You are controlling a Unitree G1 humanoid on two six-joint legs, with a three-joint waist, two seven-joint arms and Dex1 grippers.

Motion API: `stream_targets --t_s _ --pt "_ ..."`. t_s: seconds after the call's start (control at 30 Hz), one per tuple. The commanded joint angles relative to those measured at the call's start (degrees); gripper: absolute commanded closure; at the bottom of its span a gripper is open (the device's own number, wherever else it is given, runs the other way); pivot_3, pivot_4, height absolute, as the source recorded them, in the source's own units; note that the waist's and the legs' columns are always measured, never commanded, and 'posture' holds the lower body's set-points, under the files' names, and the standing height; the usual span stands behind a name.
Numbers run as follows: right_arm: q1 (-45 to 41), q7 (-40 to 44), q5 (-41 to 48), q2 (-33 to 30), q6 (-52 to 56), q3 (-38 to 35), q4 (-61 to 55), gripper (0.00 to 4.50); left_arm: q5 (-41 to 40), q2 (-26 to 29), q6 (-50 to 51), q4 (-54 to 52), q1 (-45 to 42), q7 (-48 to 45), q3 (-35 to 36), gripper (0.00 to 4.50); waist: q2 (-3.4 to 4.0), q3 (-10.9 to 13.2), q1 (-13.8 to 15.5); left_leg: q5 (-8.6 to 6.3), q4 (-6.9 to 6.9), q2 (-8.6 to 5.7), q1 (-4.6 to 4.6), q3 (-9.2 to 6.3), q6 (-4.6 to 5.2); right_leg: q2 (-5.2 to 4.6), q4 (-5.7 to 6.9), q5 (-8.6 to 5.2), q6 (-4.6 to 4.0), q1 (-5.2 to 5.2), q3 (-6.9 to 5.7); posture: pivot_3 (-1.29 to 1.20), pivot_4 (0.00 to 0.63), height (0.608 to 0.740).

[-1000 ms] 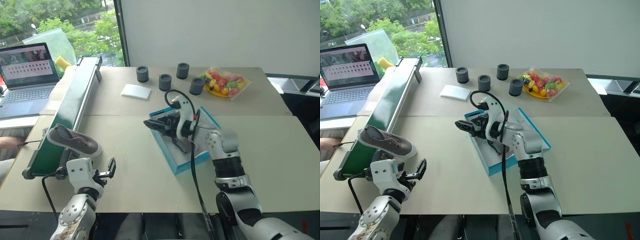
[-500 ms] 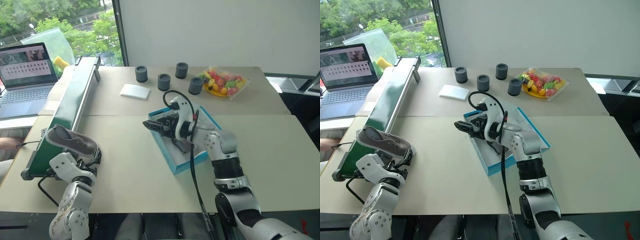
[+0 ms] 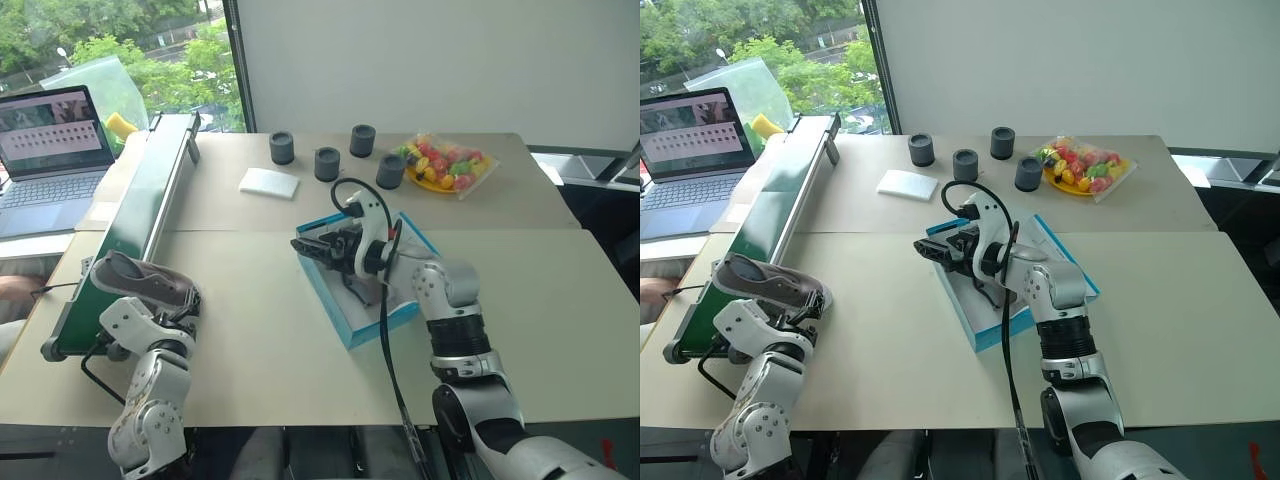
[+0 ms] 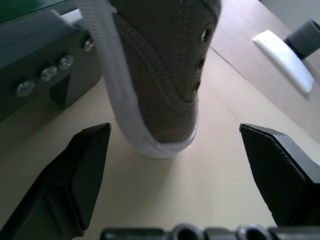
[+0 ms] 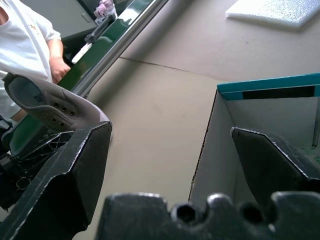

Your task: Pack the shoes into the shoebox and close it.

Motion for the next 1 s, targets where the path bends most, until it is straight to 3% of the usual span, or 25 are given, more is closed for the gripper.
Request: stream_targets --t_s 0.03,0.3,0.57,0.7,0.9,1.0 --pt "-0.1 0.2 1.0 -0.2 -0.8 -0.5 -2.1 0.0 -0.4 -0.4 -1.7 0.1 0.0 1.9 1.2 0.07 0.0 0.0 0.0 0.0 0.0 0.0 -0.01 0.0 0.0 0.0 0.0 0.0 0.0 0.0 0.0 0.0 0.15 0.74" --pt "-0.3 0.3 1.0 0.3 -1.1 -0.2 -1.1 0.0 2.8 2.9 -7.7 9.6 -7.6 -1.6 -1.2 0.07 -0.01 0.0 0.4 0.0 0.04 0.02 0.0 0.01 0.0 0.07 0.0 0.04 -0.04 0.02 -0.01 0.0 0.15 0.74" --pt "-0.3 0.2 0.7 0.5 -1.4 0.0 -0.9 0.0 2.3 2.8 -9.7 10.3 -9.3 -3.3 -3.0 0.07 -0.01 0.0 0.4 0.0 0.01 0.05 -0.05 0.02 -0.01 0.06 -0.04 0.06 -0.04 -0.04 0.0 0.0 0.15 0.74" --pt "-0.3 0.1 0.6 0.5 -1.7 -0.1 -0.7 0.0 2.6 2.5 -10.8 9.9 -8.2 -3.4 -3.4 0.95 -0.01 0.0 0.3 0.0 0.01 0.04 -0.05 0.02 -0.01 0.06 -0.04 0.06 -0.03 -0.04 0.01 0.0 0.15 0.74" --pt "-0.1 0.0 0.5 0.6 -1.9 0.0 -0.6 0.0 2.7 2.5 -11.7 9.9 -7.8 -3.0 -3.6 3.31 -0.01 0.0 0.4 0.0 0.02 0.04 -0.05 0.02 -0.01 0.06 -0.04 0.06 -0.03 -0.04 0.01 0.0 0.15 0.74" --pt "0.0 0.1 0.4 0.6 -1.9 0.1 -0.6 0.0 2.9 2.7 -12.2 10.1 -7.9 -3.0 -3.6 4.24 -0.01 0.0 0.4 0.0 0.02 0.04 -0.05 0.02 -0.01 0.06 -0.05 0.06 -0.03 -0.04 0.01 0.0 0.15 0.74"
